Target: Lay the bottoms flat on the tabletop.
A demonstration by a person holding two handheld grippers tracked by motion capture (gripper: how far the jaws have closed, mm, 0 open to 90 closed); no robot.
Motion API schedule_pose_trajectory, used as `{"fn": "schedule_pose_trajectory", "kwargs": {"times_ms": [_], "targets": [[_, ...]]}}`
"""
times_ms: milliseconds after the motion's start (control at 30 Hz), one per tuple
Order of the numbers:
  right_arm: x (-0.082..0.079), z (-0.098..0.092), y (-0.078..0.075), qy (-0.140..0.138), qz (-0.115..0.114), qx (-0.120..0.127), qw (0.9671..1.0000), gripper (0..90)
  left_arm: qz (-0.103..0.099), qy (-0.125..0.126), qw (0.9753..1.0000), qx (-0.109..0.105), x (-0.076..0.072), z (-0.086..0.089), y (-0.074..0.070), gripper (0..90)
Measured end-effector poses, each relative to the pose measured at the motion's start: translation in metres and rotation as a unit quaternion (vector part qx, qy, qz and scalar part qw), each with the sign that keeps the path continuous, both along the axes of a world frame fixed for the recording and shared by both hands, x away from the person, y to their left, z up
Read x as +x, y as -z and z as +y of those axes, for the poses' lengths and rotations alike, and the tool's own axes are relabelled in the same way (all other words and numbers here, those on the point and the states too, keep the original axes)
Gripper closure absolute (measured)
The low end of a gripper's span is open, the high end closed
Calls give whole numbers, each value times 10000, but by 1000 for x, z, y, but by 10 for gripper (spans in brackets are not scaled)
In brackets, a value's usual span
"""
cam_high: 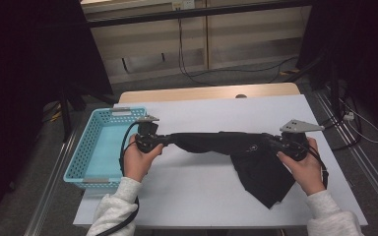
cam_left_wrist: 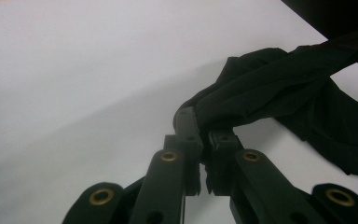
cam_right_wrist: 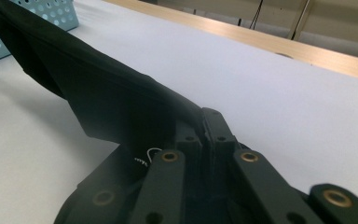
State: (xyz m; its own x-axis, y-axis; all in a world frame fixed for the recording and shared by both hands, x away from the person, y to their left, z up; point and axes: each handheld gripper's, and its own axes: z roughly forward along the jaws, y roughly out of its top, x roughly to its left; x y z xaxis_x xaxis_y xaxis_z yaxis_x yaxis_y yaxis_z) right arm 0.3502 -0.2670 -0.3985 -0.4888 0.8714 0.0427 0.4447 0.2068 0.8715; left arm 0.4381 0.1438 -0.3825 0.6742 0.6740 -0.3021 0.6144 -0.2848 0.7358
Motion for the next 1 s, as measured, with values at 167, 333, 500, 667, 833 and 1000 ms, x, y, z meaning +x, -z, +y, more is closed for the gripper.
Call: {"fn": "schedule_pose_trajectory", "kwargs": {"times_ms": [167,333,500,667,833,1000], "targets": [[16,-2,-6,13,54,-55,10000,872,21,-22,9999,-106,16,-4,-9,856],[39,-5,-9,-11,221,-64,9997,873,262,-149,9994,-166,37,-4,-11,857],[78,-3,-17,-63,489,-169,9986,876,417,-273,9988,-15,71,-12,-24,857],[152,2,-55,802,111,-79,9967,864,-177,-765,9958,-461,126,-19,-53,844],[171,13,-51,1511,97,-268,9881,529,-285,-1102,9935,-22,129,-24,-23,312],[125,16,-10,960,370,-648,9926,352,-63,-722,9972,207,97,-21,15,225]]}}
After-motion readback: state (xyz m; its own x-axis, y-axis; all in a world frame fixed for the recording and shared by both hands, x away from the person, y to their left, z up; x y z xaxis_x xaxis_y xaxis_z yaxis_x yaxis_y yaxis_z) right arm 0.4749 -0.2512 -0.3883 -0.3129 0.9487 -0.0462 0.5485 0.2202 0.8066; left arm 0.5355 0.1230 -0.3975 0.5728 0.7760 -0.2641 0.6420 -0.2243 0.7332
